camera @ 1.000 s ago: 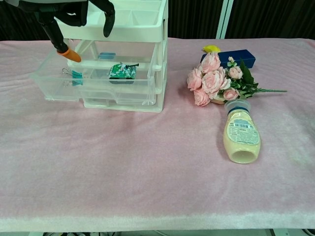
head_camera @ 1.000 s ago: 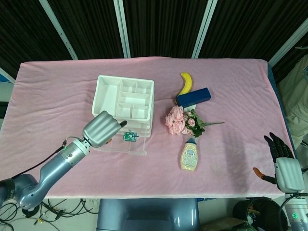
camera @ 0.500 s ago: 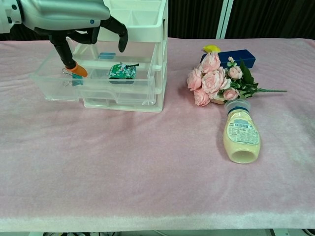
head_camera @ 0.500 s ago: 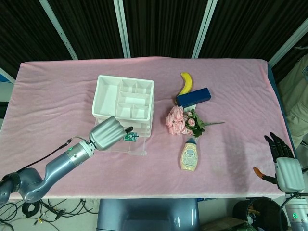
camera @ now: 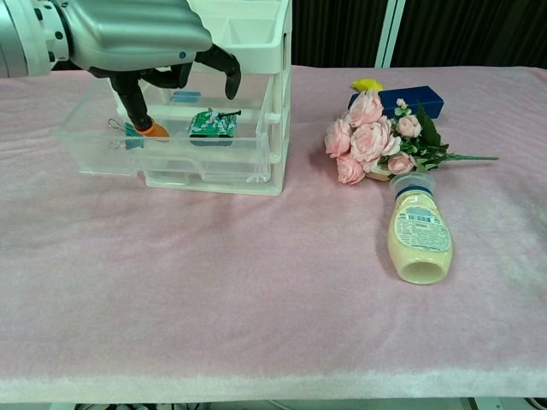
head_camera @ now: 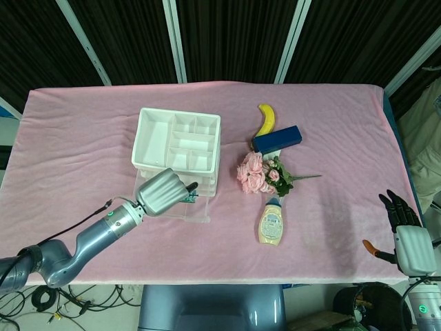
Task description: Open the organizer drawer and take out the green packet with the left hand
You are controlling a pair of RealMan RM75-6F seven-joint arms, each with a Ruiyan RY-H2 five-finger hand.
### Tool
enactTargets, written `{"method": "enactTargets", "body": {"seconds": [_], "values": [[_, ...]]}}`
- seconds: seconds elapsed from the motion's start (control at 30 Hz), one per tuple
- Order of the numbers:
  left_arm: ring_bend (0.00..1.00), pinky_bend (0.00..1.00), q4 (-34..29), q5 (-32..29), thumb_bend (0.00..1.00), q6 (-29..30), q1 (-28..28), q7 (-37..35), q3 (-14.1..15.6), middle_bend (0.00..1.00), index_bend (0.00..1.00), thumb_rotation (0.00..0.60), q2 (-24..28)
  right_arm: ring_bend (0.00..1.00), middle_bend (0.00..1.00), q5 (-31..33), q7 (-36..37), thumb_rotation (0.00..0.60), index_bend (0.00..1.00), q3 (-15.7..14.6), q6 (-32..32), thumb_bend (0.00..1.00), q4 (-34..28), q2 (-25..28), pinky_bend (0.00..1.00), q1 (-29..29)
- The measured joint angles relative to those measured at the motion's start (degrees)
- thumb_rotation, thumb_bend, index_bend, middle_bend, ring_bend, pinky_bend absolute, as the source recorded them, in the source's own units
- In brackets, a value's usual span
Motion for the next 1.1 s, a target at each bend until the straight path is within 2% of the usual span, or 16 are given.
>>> {"method": "enactTargets", "body": {"seconds": [0.37, 0.73, 1.1], "values": [[1.00, 1.00, 0.31, -1.24, 0.10, -0.55, -0.90, 0.91, 0.86, 1.00, 0.34, 0.600, -1.04, 0.00, 0.00, 0.09, 0.37, 0.600, 0.00, 0.08, 0.03, 0.05, -0.10, 0.04, 0.12, -0.03], [1.00, 1.00, 0.38, -2.58, 0.24, -1.15, -1.45, 1.92, 2.16, 1.00, 0.42, 0.600, -1.16, 0.00, 0.00, 0.09, 0.60, 0.600, 0.00, 0.06, -0.04, 0.05, -0.23, 0.07, 0.12, -0.05], [1.00, 1.00, 0.47, -0.96, 0.28, 0.99, -1.27, 0.38, 2.93, 1.00, 0.53, 0.600, -1.19, 0.00, 0.00, 0.08, 0.67, 0.600, 0.00, 0.04, -0.04, 0.05, -0.41, 0.11, 0.12, -0.09]]}}
